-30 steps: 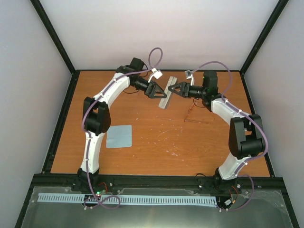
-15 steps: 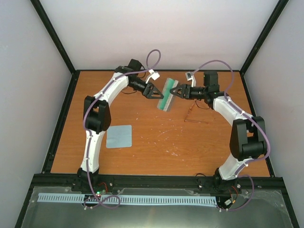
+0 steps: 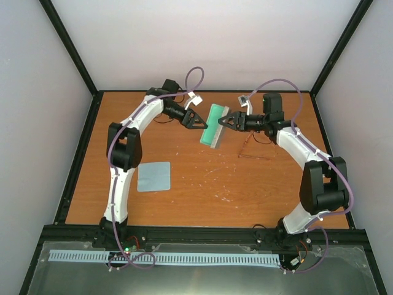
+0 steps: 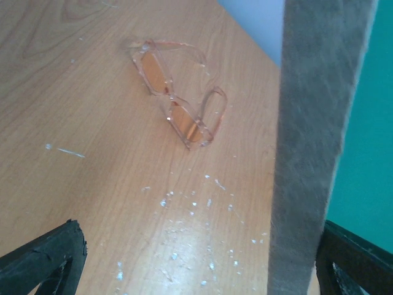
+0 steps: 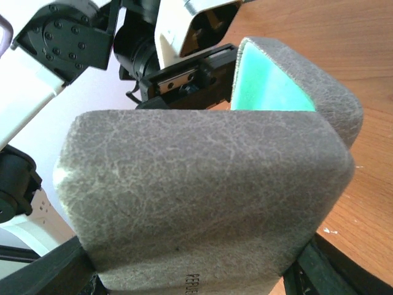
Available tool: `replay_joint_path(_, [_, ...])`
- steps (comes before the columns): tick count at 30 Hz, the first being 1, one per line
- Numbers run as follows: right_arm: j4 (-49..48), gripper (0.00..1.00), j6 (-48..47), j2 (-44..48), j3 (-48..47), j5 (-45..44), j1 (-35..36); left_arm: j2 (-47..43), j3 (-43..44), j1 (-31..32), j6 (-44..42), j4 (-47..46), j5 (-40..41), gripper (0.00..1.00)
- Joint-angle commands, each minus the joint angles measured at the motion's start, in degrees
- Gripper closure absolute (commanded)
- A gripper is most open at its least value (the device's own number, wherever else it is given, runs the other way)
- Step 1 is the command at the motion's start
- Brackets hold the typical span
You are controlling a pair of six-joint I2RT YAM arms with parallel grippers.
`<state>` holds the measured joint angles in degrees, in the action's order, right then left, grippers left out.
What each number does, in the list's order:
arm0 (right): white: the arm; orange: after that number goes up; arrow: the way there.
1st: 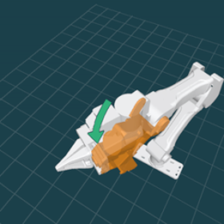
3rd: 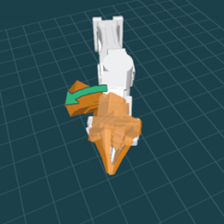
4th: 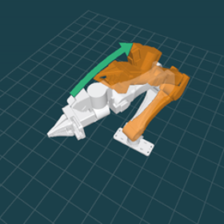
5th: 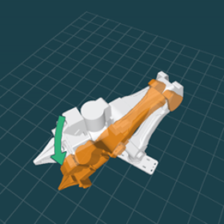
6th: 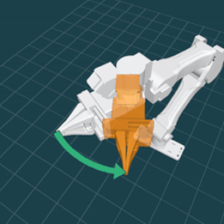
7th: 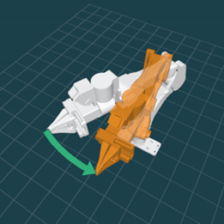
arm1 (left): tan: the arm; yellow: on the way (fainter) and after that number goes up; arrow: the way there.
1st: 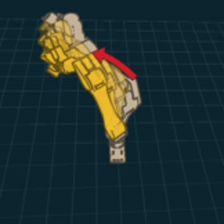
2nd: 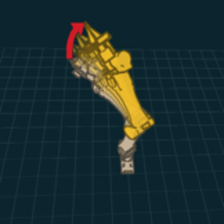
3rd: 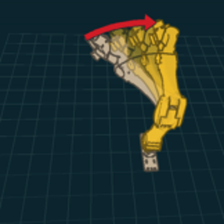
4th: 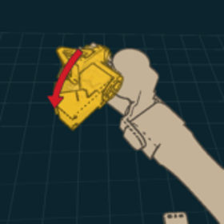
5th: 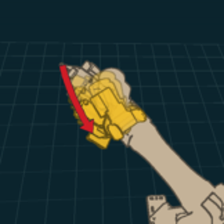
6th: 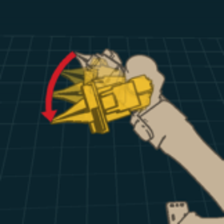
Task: Organize the sunglasses
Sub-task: Open the sunglasses case.
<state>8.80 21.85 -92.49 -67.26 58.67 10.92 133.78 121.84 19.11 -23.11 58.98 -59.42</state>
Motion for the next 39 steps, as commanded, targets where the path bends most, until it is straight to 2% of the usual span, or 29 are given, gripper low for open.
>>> replay_joint_path(1, [-10.8,0.97,6.2,2.1,0.9,1.0,-0.3,-6.5,-5.9,-1.6,-1.9,-2.0,-6.4,0.01])
replay_joint_path(4, [-14.8,0.97,8.7,0.8,0.2,1.0,-0.3,-7.7,-9.2,-1.6,-2.6,-1.4,-11.1,0.0])
replay_joint_path(9, [-15.0,0.97,9.0,-0.1,-1.3,0.7,-0.3,-6.4,-9.3,-1.5,-2.7,1.0,-14.0,0.02])
replay_joint_path(14, [-16.8,0.97,10.3,0.7,-0.2,0.1,-0.2,-6.6,-8.9,-0.9,1.3,-3.3,-14.8,0.05])
replay_joint_path(15, [-17.5,0.97,10.8,0.9,0.2,0.1,-0.2,-6.4,-8.8,-0.7,1.9,-4.1,-14.9,0.08])
replay_joint_path(25, [-19.2,0.97,11.8,1.3,0.8,-0.5,-0.1,-4.5,-6.1,2.4,5.7,-6.2,-13.4,0.63])
replay_joint_path(31, [-18.5,0.96,11.0,1.2,1.5,-1.0,-0.1,-4.7,-5.0,2.4,6.0,-5.7,-12.9,0.79])
replay_joint_path(33, [-18.2,0.96,10.6,1.1,2.0,-1.2,0.0,-5.1,-4.8,2.4,5.8,-5.4,-11.9,0.89])
replay_joint_path(34, [-18.0,0.96,10.4,1.1,2.2,-1.4,0.0,-5.2,-4.5,2.4,5.7,-5.0,-11.4,0.98])
replay_joint_path(39, [-15.9,0.95,8.5,1.2,2.7,-2.5,0.0,-4.6,-1.7,2.2,3.4,-0.7,-8.6,0.99])
